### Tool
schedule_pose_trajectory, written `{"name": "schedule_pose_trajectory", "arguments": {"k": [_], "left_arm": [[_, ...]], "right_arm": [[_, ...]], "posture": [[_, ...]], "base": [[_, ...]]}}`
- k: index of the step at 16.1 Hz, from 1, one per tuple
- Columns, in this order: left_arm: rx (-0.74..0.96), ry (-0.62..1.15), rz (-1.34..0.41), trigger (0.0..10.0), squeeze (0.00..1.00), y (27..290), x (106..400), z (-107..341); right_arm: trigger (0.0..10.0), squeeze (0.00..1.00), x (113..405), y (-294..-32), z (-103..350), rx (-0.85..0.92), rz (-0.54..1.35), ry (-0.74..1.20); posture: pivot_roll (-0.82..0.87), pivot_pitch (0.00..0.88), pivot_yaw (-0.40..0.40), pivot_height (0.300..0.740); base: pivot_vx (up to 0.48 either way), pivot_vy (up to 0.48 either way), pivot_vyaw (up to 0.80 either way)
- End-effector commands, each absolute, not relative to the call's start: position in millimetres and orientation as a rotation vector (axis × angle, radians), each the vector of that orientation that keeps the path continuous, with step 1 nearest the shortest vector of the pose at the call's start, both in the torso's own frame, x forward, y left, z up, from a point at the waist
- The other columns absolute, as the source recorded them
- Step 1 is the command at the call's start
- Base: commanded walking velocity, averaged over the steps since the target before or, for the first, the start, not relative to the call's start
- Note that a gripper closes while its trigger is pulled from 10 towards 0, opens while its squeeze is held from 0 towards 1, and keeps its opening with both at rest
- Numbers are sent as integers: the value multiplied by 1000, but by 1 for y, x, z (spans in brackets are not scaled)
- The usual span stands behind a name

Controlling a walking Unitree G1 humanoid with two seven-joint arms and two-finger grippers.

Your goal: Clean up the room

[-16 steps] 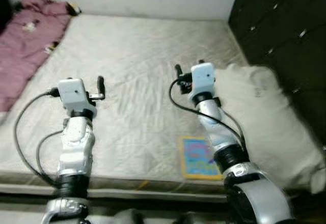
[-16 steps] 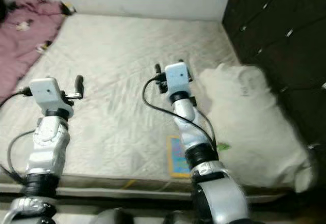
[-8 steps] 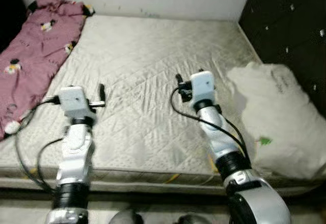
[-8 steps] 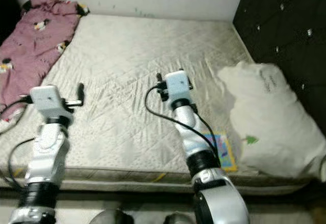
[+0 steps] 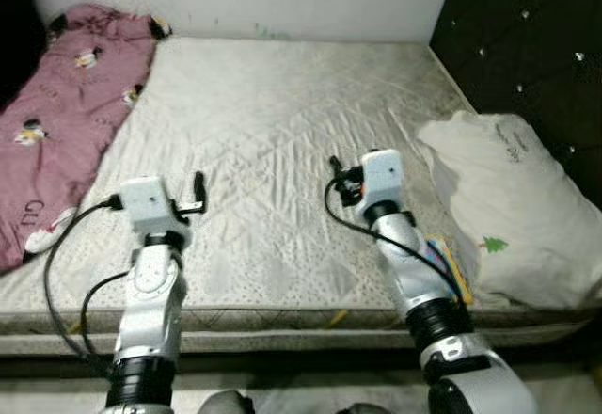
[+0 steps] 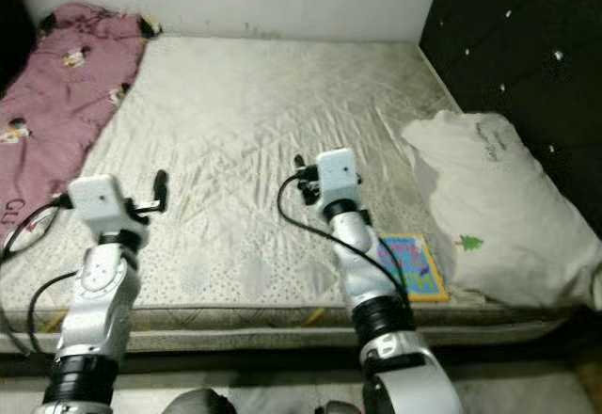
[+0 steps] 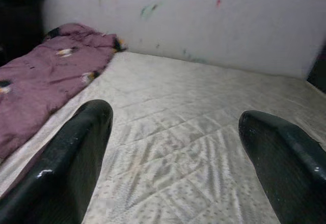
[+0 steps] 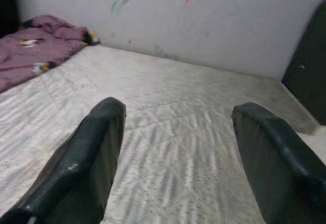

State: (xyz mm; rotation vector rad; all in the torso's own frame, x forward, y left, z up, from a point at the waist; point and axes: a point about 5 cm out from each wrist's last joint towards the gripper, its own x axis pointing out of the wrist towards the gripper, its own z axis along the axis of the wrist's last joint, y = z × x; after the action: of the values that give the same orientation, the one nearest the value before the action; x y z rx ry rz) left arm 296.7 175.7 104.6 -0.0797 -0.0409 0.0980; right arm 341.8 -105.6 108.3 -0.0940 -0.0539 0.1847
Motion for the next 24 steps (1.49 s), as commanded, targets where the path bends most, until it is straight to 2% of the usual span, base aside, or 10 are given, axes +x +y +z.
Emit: {"name": "schedule_pose_trajectory", "arguments": {"k": [1, 6, 16, 22, 24], "left_arm": [[-76, -52, 80, 10000, 0, 173, 300, 110], [-98, -37, 77, 10000, 0, 170, 299, 110], [-106, -55, 88, 10000, 0, 170, 301, 114], [-96, -45, 81, 10000, 0, 170, 302, 114], [-106, -40, 76, 10000, 0, 169, 303, 113]], "right_arm": [[10000, 0, 342, -104, 113, -76, 191, -62], [10000, 0, 340, -101, 113, -72, 215, -54], [10000, 0, 339, -97, 117, -67, 250, -56], [10000, 0, 338, -94, 119, -83, 271, -82], [10000, 0, 338, -94, 119, -92, 273, -83]], "posture": [[59, 0, -20, 740], [53, 0, -21, 740], [51, 0, -19, 740], [53, 0, -15, 740], [53, 0, -16, 740]], "base": [[0, 480, -800], [0, 480, -693], [0, 472, 0], [0, 0, 0], [0, 480, 794]]}}
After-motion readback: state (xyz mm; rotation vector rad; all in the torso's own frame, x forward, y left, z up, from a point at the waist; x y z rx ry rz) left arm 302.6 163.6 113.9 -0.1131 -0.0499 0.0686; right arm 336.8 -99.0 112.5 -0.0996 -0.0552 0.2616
